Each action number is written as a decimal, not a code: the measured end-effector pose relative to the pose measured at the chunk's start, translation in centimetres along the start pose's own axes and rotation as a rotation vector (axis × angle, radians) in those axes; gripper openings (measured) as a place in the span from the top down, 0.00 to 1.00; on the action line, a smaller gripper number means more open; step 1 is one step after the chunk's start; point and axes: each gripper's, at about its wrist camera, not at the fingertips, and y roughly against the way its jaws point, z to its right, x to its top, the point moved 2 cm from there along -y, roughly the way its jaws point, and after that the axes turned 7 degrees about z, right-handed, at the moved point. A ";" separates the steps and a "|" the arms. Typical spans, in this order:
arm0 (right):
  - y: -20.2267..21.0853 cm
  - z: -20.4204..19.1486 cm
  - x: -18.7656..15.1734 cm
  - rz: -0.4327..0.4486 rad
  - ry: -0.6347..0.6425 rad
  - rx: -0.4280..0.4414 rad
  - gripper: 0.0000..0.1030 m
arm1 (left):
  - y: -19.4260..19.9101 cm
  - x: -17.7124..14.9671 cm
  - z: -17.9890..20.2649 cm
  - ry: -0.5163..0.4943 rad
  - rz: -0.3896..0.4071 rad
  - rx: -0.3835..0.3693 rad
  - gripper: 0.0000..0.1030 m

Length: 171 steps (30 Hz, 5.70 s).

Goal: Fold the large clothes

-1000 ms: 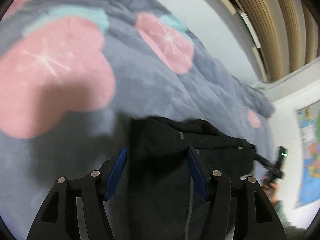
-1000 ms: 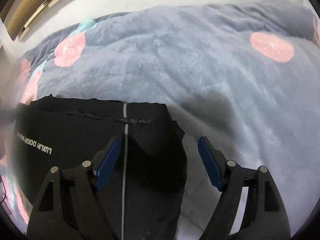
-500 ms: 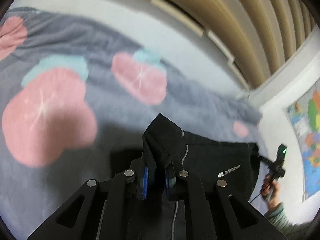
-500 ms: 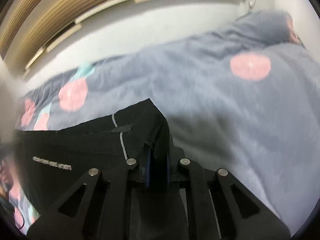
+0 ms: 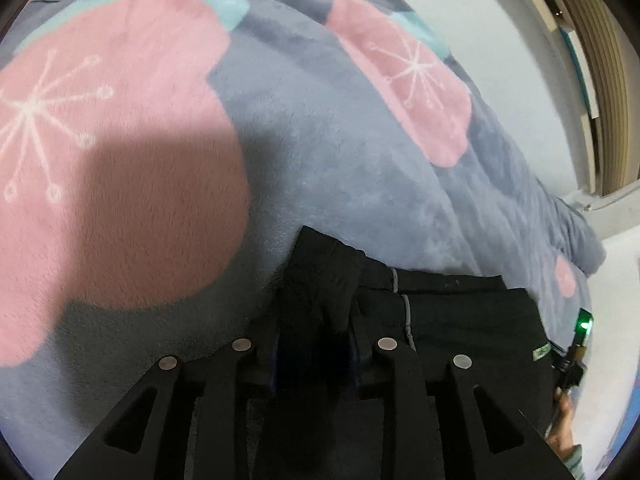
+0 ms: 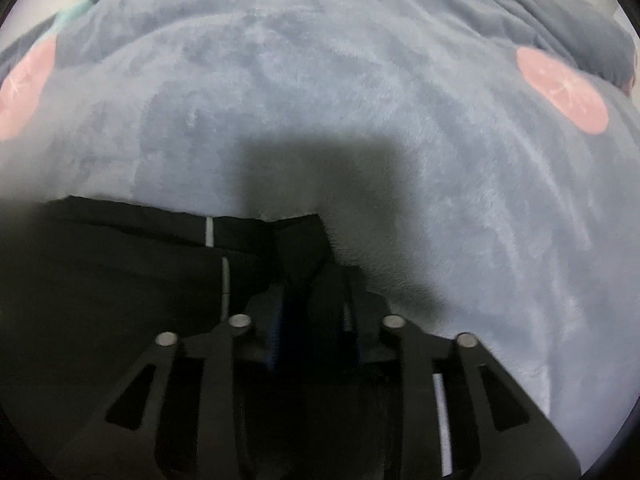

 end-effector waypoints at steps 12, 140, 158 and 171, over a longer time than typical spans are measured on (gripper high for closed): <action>16.2 3.4 -4.5 0.166 -0.096 0.236 0.40 | 15.7 0.4 -0.1 -0.017 0.197 0.059 0.46; 5.8 3.7 -12.5 -0.118 -0.299 0.877 0.49 | 9.4 -13.1 -2.5 0.110 -0.077 -0.214 0.53; 23.4 6.1 -13.4 0.175 -0.088 0.818 0.71 | 29.7 -16.4 6.6 -0.125 0.195 -0.390 0.69; 30.5 14.8 -22.7 0.187 -0.124 0.666 0.71 | 32.4 -29.2 13.0 -0.147 0.122 -0.472 0.69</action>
